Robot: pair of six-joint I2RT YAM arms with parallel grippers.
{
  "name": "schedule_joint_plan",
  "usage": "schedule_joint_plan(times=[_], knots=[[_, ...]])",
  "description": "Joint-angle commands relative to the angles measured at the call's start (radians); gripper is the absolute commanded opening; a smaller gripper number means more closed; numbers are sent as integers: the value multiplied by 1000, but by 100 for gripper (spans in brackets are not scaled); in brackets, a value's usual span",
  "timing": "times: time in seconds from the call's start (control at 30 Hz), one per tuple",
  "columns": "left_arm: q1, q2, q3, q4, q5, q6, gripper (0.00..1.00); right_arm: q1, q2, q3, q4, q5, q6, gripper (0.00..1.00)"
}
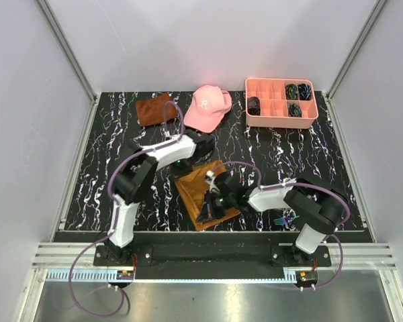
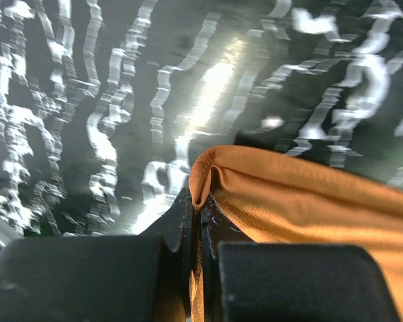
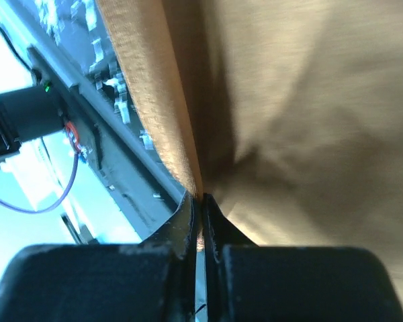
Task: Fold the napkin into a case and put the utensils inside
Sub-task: Fold the lower triangle-folded napkin at the center of the board.
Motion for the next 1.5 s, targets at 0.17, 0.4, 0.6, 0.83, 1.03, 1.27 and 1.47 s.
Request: schedule_joint_plan(times=[0.17,0.4,0.6,0.83,1.03,1.27,1.47], knots=[[176,-386,-267,207,-63,299,0,193,130,276,-133,-90,3,0],[209,-421,-298,193,-65,353,0,196,219,316,66,-202,105,0],[184,-255,-206,149,-77,280,0,184,209,219,153,-219,142,0],[173,-161,-107,100,-91,186,0,112,201,85,250,-244,158,0],[149,-121,-36,55,-109,134,0,78,221,22,298,-258,152,0],[110,-55,38,51,-83,142,0,76,206,26,220,-229,123,1],[84,-25,45,67,-80,131,0,76,124,46,6,-141,45,4]])
